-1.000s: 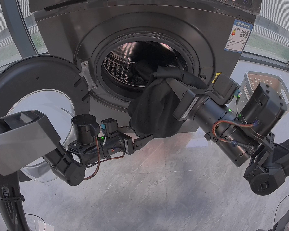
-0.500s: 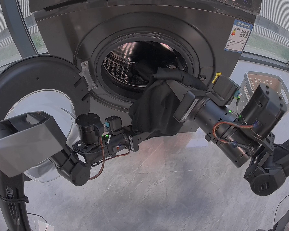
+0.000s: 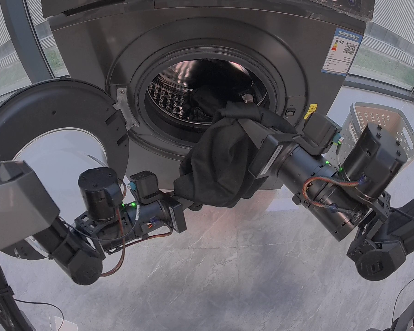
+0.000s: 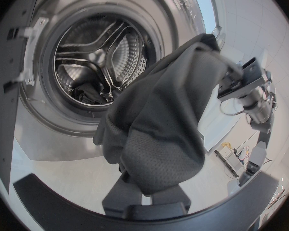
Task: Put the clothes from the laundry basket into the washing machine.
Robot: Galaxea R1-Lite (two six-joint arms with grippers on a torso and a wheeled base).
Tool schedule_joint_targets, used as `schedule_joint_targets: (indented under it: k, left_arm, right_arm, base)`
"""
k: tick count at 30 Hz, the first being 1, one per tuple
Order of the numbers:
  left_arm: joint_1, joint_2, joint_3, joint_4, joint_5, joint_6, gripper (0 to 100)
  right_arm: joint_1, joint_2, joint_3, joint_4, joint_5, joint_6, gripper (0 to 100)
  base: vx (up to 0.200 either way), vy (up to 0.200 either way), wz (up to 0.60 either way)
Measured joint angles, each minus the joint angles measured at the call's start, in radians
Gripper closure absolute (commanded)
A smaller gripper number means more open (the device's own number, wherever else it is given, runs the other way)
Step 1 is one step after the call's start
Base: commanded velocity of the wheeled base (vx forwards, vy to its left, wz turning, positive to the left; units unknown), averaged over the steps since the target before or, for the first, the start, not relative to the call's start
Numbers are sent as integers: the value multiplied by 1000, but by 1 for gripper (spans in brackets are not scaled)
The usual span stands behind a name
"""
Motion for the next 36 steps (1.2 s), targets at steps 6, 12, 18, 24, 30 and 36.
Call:
schedule_joint_targets:
  k: [6,12,18,24,30,36]
  left_arm:
    - [-36,-132,91,-6,2,-2,100]
    - [-104,-241,136,-9,45,-19,100]
    - [-130,-302,138,-19,58,-30,100]
    - [-132,-330,86,-17,105,-57,100]
    - [-133,-327,19,-10,139,-63,100]
    - [-134,-300,-20,-14,180,-61,100]
  right_arm:
    - [6,16,24,-3,6,0,100]
    - [10,36,71,-8,28,1,0]
    - [10,54,108,-8,55,7,0]
    - [10,71,186,-9,65,9,0]
    - [6,78,267,-11,66,7,0]
    - [0,80,307,-27,64,1,0]
  base:
    - [0,0,0]
    - [0,0,0]
    - [0,0,0]
    - [0,0,0]
    - [0,0,0]
    - [0,0,0]
